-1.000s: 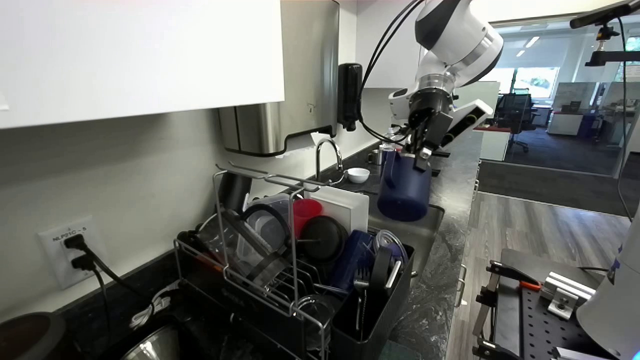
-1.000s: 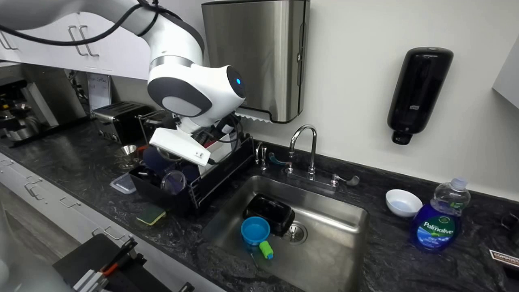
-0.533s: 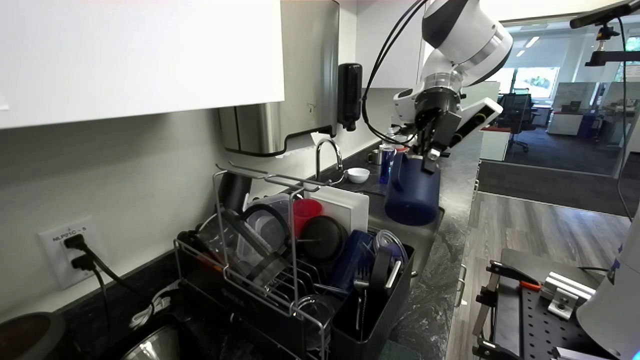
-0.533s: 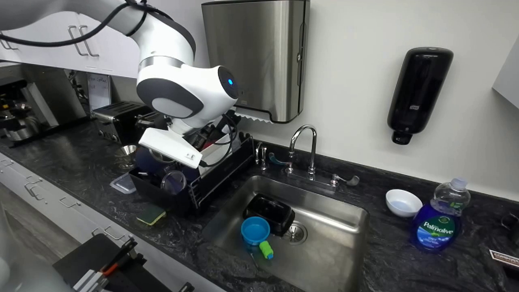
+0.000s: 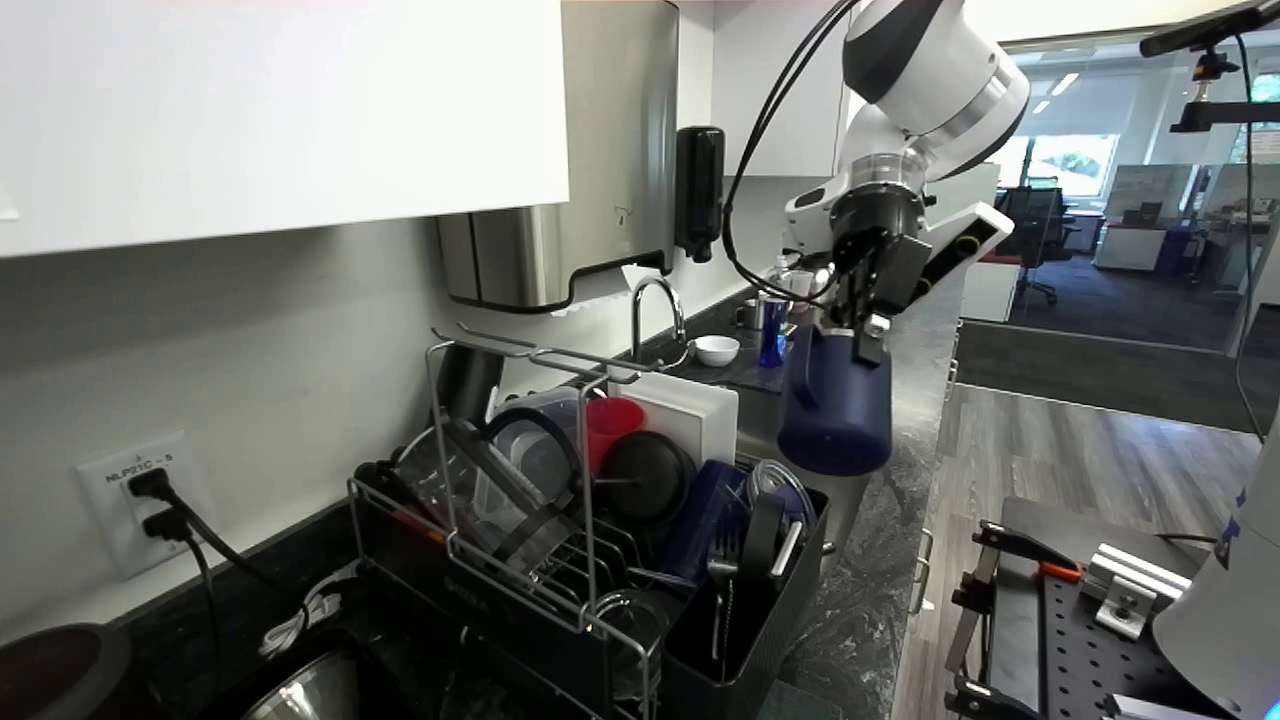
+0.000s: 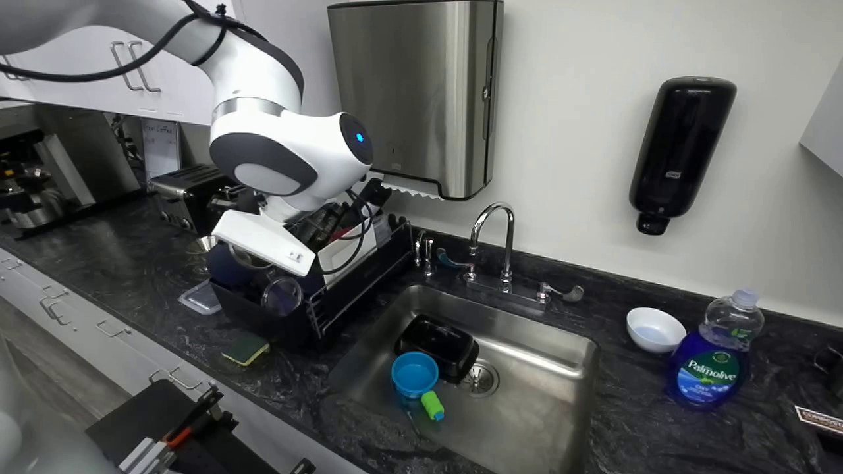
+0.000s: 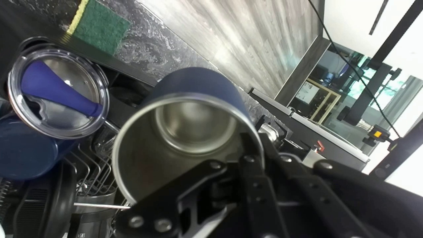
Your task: Put the blue cup in the sink on the dish rack
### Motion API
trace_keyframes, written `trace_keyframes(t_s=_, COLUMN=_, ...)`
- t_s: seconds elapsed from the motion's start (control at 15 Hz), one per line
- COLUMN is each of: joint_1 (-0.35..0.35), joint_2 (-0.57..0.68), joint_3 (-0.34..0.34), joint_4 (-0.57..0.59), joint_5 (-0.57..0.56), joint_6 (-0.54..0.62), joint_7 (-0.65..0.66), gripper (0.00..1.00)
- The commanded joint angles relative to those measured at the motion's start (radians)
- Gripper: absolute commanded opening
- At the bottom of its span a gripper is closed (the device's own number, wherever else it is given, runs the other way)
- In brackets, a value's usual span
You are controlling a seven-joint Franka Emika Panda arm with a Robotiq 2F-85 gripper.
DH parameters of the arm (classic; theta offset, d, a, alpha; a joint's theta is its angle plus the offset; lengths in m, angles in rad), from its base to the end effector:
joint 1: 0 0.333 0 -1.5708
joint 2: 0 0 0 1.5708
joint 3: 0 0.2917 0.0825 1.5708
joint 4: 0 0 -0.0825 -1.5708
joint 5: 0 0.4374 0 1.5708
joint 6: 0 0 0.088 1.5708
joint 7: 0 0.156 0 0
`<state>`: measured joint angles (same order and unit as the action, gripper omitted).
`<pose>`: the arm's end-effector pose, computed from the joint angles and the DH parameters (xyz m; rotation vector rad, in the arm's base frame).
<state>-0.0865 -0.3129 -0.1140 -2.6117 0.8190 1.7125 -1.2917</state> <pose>0.4002 0.0292 0.2644 -2.0413 -0.7754 -0.1397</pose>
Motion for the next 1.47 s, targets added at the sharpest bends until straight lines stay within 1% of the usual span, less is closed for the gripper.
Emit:
trace_keyframes(t_s=0.0, joint_1=0.008, joint_2=-0.022, joint_3=0.006, joint_4=-0.02, joint_5=0.025, joint_6=0.039, joint_7=0.024, gripper=0.02)
trace_keyframes(t_s=0.07, joint_1=0.007, joint_2=0.0, joint_3=-0.002, joint_4=-0.002, joint_5=-0.002, joint_6=0.012, joint_7=0.009, gripper=0.07)
trace_keyframes(t_s=0.67, joint_1=0.008, joint_2=0.0, joint_3=-0.002, joint_4=-0.004, joint_5=-0.002, joint_6=0.017, joint_7=0.011, gripper=0.07)
trace_keyframes(t_s=0.73, joint_1=0.008, joint_2=0.0, joint_3=-0.002, joint_4=-0.004, joint_5=-0.002, joint_6=0.017, joint_7=0.011, gripper=0.02)
trace_keyframes(t_s=0.8, joint_1=0.011, joint_2=-0.005, joint_3=0.003, joint_4=-0.009, joint_5=0.001, joint_6=0.026, joint_7=0.011, gripper=0.02)
trace_keyframes(t_s=1.2, joint_1=0.061, joint_2=-0.032, joint_3=0.039, joint_4=-0.017, joint_5=0.023, joint_6=0.022, joint_7=0.011, gripper=0.02)
trace_keyframes(t_s=1.4, joint_1=0.095, joint_2=-0.051, joint_3=0.068, joint_4=-0.021, joint_5=0.061, joint_6=0.045, joint_7=0.014, gripper=0.02)
